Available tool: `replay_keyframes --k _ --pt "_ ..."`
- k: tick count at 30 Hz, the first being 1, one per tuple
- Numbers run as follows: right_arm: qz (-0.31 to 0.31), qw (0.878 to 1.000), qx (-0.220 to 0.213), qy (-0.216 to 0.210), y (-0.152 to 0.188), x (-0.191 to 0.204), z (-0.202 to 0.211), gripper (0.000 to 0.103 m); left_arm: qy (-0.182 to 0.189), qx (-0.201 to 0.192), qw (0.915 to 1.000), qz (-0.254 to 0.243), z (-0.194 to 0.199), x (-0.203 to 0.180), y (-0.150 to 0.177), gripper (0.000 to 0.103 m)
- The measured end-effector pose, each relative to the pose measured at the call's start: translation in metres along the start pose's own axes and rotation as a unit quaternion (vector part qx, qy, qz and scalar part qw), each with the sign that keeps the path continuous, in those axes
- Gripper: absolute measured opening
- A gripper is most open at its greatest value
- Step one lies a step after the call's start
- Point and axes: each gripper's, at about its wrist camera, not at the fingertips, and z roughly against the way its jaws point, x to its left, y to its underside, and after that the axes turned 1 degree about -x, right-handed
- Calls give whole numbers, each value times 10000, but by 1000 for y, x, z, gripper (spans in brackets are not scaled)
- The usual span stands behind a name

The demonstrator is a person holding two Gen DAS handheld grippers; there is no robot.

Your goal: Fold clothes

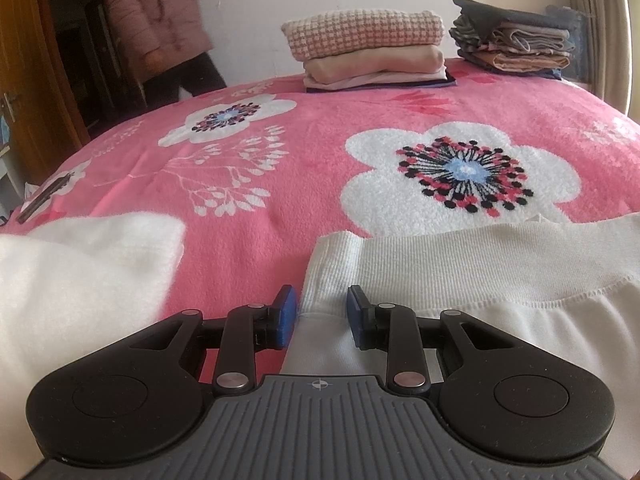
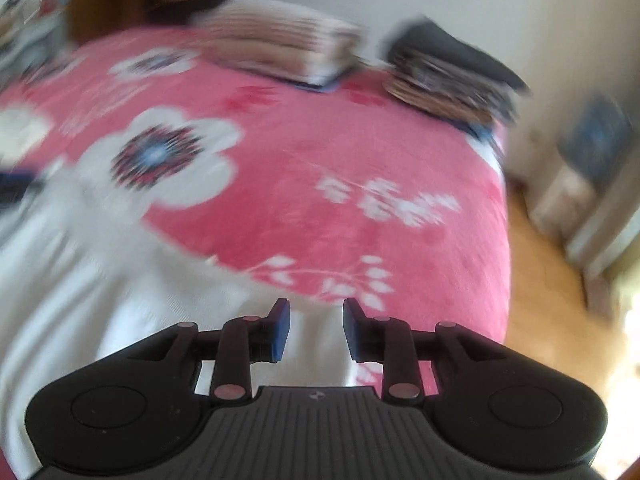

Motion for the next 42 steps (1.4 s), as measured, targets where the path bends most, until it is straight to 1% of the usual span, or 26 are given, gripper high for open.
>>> replay_keyframes --k 2,3,5,8,9,12,15,16,17,18,19,20,22,26,28,33,34,35,36,37,38,40,42 --pt "763 9971 27 -80 0 18 -6 36 -15 -4 10000 -35 0 -1 0 29" --pt "1121 9936 43 -126 0 25 -9 37 -26 -6 10000 -58 0 -1 0 29" --pt "1791 9835 106 -232 -1 38 -16 40 -44 -14 9999 -103 1 -2 0 29" --pt "2557 9648 374 -482 -10 38 -31 41 -70 -16 9999 -91 1 -2 0 30" --pt "2747 9587 474 -570 -13 37 -35 41 -79 -14 9999 -81 1 -3 0 30" --pt "3031 9457 806 -853 -21 29 -48 40 -107 -14 9999 -81 0 -3 0 31" --pt "3129 9369 1076 -1132 -23 25 -55 38 -133 -23 9998 -111 0 -6 0 31" --pt "3132 9344 1180 -1221 -24 24 -58 32 -142 -25 9998 -115 0 -6 0 31" --pt "3134 9327 1255 -1268 -24 23 -61 29 -153 -26 9998 -120 0 -6 0 31" --pt "3135 9324 1289 -1256 -23 22 -62 17 -165 -27 9998 -126 0 -6 0 31" --pt "3136 9320 1324 -1245 -23 22 -63 2 -176 -30 9998 -132 0 -7 0 31" --pt "3113 9334 1301 -1226 -23 21 -63 2 -184 -34 9997 -139 0 -7 0 31" --pt "2984 9411 1105 -1147 -24 18 -55 1 -199 -37 9997 -147 1 -7 0 31" --pt "2627 9576 852 -822 -26 3 -46 1 -238 -39 9996 -177 1 -9 0 31" --pt "2519 9614 881 -671 -23 -2 -53 1 -263 -51 9994 -221 0 -10 0 31" --pt "2051 9742 936 -83 -7 -3 -85 1 -334 -77 9990 -284 -1 -13 0 31" --pt "1895 9772 950 104 -4 -5 -91 1 -346 -85 9990 -287 -1 -14 1 31" --pt "1536 9830 965 289 -3 -15 -94 2 -359 -93 9989 -292 -1 -14 1 31" --pt "1012 9895 973 334 -3 -30 -93 3 -375 -101 9988 -299 -1 -15 1 32" --pt "485 9933 980 378 -3 -45 -92 3 -391 -109 9987 -309 -1 -16 1 32" --pt "-12 9945 962 416 -2 -59 -86 3 -414 -117 9986 -319 -1 -16 1 33" --pt "-918 9909 861 474 4 -86 -63 3 -462 -129 9983 -337 -1 -17 2 36" --pt "-1767 9807 723 427 13 -106 -32 4 -534 -118 9978 -366 0 -16 0 42"
